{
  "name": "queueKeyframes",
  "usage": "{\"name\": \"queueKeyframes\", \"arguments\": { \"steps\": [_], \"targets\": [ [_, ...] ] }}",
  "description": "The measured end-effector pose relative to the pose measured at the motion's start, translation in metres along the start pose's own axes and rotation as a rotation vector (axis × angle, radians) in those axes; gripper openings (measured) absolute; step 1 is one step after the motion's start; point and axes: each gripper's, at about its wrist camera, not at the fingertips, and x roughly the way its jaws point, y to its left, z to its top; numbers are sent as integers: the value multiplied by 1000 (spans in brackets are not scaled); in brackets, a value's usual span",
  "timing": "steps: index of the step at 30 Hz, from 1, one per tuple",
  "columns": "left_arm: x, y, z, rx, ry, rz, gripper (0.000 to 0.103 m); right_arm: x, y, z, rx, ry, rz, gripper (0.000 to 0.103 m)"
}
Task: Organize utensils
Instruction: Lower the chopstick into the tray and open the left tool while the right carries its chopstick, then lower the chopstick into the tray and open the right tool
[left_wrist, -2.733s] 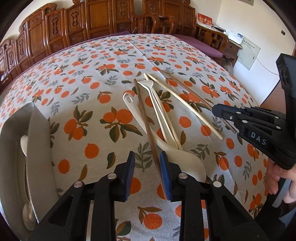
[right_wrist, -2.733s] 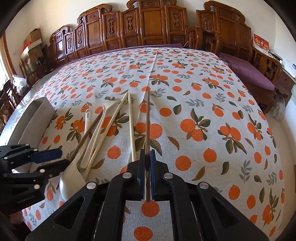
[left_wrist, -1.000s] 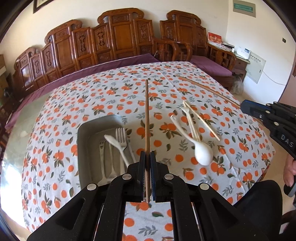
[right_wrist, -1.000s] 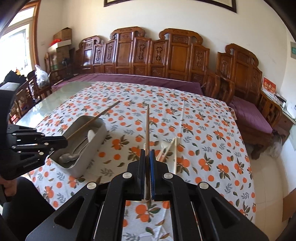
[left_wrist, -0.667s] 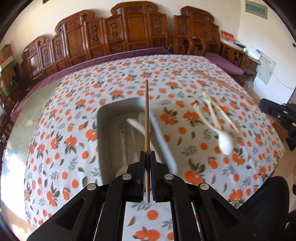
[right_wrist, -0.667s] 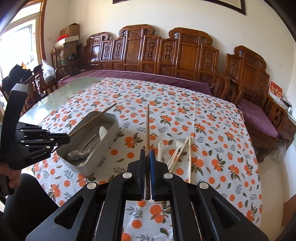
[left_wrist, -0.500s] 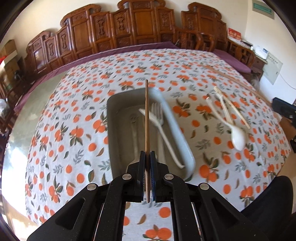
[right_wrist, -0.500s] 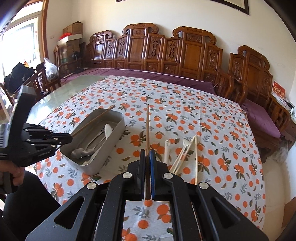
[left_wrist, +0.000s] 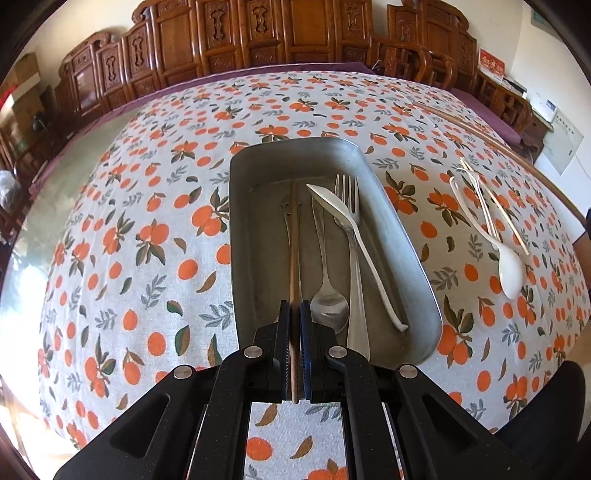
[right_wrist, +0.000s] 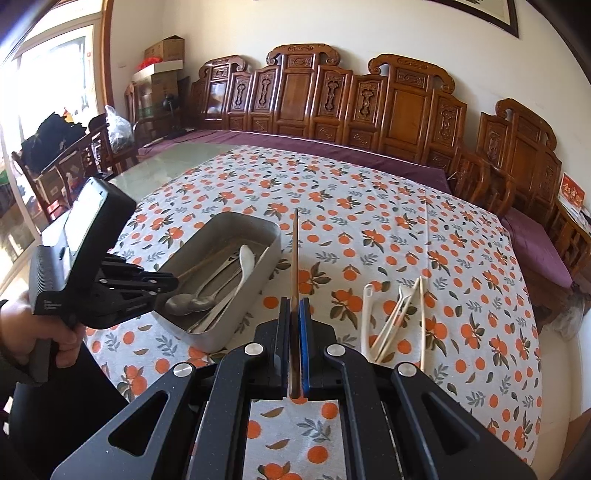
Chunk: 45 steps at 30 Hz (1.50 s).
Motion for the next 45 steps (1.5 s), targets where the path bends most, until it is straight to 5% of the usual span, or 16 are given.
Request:
{"name": "queueKeyframes", "arguments": {
  "steps": [19,31,45],
  "targets": [
    [-68,38,4,19,-124,-29,5,50,59,20,-28,57,82,6],
    [-78,80,18,39,-145,-64,5,121,78,31,-10,160,85,6],
    [-83,107,10,36,-166,-75,5,147,93,18,-7,221,144,7]
  ]
}}
